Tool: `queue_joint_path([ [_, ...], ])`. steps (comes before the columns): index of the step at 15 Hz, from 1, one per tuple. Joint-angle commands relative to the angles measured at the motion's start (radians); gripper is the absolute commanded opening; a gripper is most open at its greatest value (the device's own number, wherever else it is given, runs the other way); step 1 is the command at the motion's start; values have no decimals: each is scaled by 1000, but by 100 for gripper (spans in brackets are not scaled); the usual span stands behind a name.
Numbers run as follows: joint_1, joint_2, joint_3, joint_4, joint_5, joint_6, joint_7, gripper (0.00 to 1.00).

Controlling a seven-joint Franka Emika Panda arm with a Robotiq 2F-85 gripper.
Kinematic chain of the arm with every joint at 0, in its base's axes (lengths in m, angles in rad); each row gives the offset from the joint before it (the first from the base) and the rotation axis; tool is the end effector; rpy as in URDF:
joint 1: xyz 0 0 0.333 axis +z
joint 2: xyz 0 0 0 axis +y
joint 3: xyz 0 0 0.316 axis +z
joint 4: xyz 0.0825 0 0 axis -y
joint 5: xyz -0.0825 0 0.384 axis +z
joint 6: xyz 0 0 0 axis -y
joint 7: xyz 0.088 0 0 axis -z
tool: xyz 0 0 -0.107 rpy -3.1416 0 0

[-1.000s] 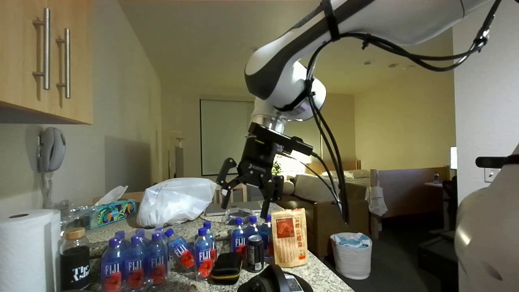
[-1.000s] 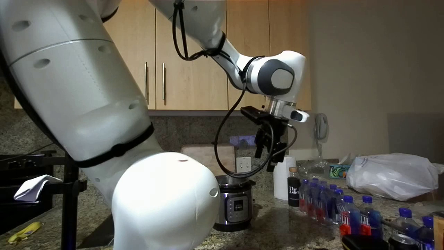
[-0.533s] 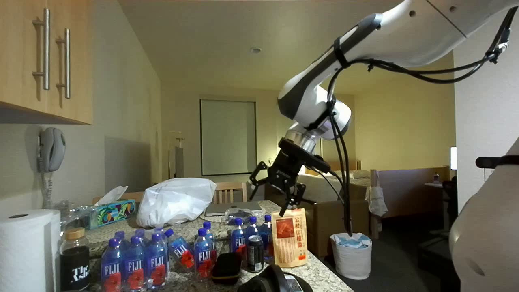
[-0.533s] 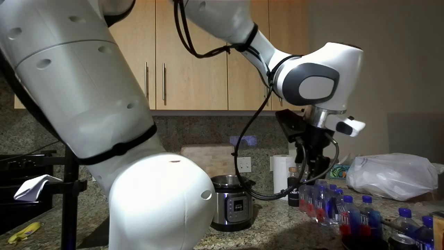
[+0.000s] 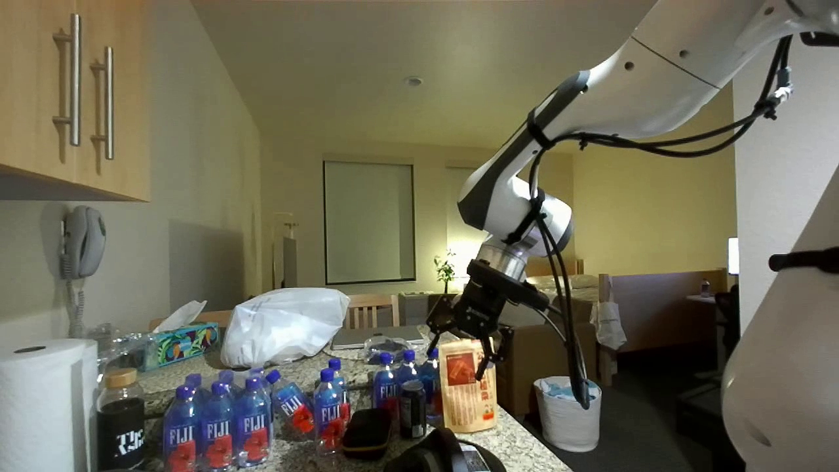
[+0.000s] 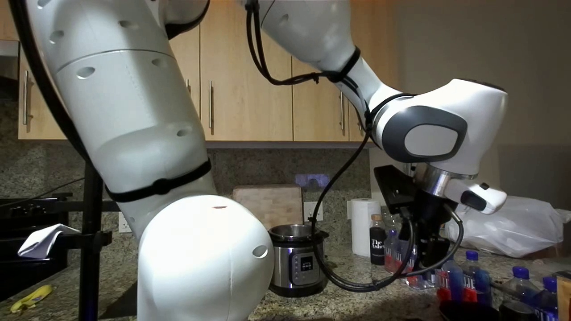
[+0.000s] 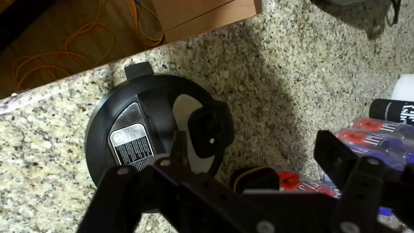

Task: Pick up the lid and put it on the cooker

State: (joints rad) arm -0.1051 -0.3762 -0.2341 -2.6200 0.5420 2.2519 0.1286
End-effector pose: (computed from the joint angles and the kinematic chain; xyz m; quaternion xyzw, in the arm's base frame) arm 0.3865 -0.1183 0.3765 -0.8918 0.3779 -0.0164 0.2483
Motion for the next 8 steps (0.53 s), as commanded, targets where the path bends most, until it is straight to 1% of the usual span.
queue_joint_path([
  [1, -16, 1, 15, 2, 6, -4, -4, 100],
  [2, -16, 1, 15, 2, 6, -4, -4, 100],
  [5, -15, 84, -9, 40, 17, -6, -38, 100],
  [6, -10, 131, -32, 57, 47, -3, -77, 100],
  [8, -5, 228, -53, 83, 102, 19, -112, 100],
])
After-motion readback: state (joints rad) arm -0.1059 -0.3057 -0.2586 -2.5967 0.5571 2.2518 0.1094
